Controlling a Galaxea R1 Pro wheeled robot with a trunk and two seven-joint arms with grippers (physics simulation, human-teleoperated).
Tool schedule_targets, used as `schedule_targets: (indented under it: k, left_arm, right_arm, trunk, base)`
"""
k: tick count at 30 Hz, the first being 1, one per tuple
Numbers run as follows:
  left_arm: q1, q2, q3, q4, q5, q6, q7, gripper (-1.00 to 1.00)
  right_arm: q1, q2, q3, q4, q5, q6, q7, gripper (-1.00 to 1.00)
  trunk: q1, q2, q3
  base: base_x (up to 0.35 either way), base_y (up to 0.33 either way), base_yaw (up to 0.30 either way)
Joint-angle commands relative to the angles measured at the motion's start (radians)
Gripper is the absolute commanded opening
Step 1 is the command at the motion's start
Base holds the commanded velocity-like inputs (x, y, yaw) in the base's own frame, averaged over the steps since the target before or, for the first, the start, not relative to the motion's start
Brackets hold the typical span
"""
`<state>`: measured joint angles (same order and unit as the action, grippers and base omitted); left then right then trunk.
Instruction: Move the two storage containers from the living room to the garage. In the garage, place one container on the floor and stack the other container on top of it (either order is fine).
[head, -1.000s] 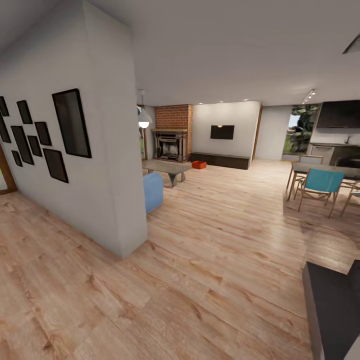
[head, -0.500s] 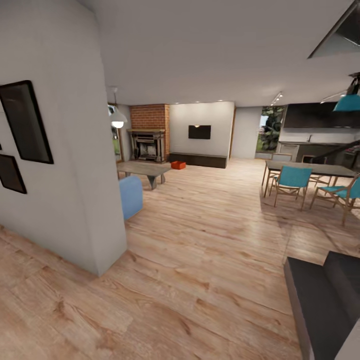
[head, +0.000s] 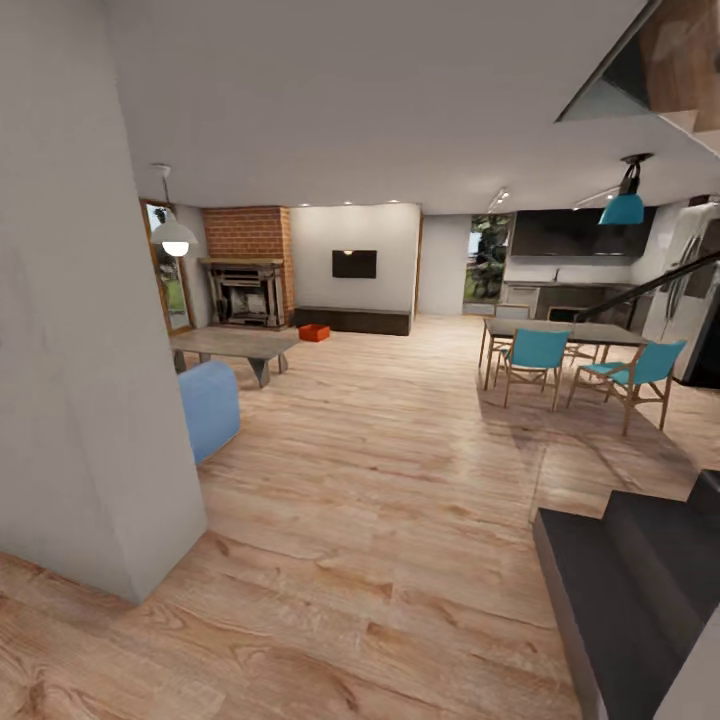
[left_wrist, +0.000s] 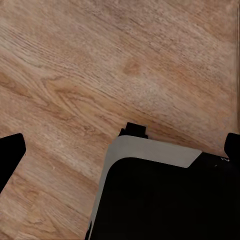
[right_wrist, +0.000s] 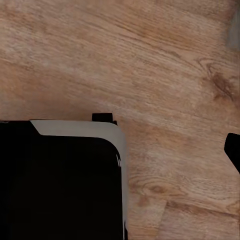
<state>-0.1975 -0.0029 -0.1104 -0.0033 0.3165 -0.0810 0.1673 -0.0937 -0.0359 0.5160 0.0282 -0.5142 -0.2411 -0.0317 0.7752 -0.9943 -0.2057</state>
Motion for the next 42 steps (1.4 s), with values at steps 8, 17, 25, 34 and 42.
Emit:
schedule_targets:
  k: [8,17,25,34,42]
  left_arm:
    - [0.0,0.0,-0.009,0.0,0.009,-0.003,0.003,1.0]
    - [0.0,0.0,-0.009,0.0,0.009,-0.003,0.003,1.0]
    - [0.0,0.0,-0.009,0.0,0.009,-0.003,0.003,1.0]
    - [0.0,0.0,-0.009,0.0,0.009,-0.003,0.003,1.0]
    - [0.0,0.0,-0.008,0.0,0.01,-0.003,0.003,1.0]
  right_arm:
    - [-0.001,0.001,0.009,0.003,-0.006,-0.005,-0.001,1.0]
    - [-0.001,0.001,0.008,0.003,-0.006,-0.005,-0.001,1.0]
    - [-0.001,-0.001,0.011,0.004,-0.006,-0.004,0.001,1.0]
    - [-0.001,-0.001,0.012,0.004,-0.006,-0.003,0.0,1.0]
    - [-0.001,-0.001,0.01,0.003,-0.007,0.011,-0.001,1.0]
  trunk:
    - [0.001,-0.001,-0.001]
    - [0.001,-0.001,-0.001]
    - [0.001,-0.001,-0.001]
    - [0.001,-0.001,-0.001]
    - [0.001,-0.001,-0.001]
  base:
    - [0.319,0.085,-0.286]
    - [0.319,0.082,-0.264]
    - [0.32,0.079,-0.017]
    - [0.32,0.079,0.0]
    - [0.32,0.079,0.0]
